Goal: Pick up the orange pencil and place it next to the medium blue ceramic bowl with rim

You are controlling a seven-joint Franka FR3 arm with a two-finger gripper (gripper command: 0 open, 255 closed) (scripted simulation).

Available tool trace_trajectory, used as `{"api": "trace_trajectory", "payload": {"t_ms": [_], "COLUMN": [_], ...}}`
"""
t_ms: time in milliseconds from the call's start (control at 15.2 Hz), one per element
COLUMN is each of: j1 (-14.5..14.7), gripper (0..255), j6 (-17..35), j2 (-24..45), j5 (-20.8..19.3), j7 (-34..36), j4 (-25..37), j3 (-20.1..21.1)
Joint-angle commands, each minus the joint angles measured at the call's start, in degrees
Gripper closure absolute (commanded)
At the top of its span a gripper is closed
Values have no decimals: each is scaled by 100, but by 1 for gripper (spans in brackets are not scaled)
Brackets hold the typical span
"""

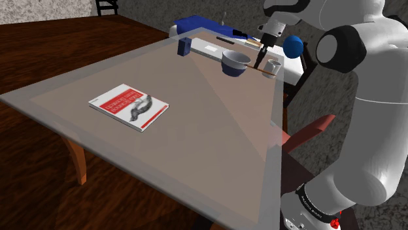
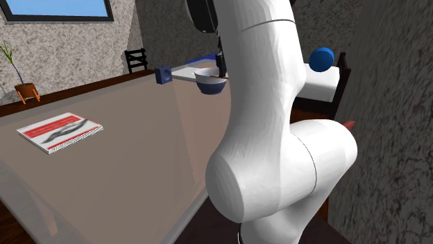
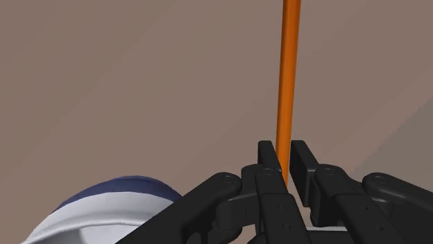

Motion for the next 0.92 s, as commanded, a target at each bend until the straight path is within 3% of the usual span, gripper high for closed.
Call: {"api": "trace_trajectory", "payload": {"t_ms": [0, 858], "j1": [4, 99], "gripper": [255, 255], "j6": [130, 1012], "j2": [36, 198], "j5": [17, 130], "j7": [-35, -232], "j4": [-102, -879], "j3": [7, 67]}}
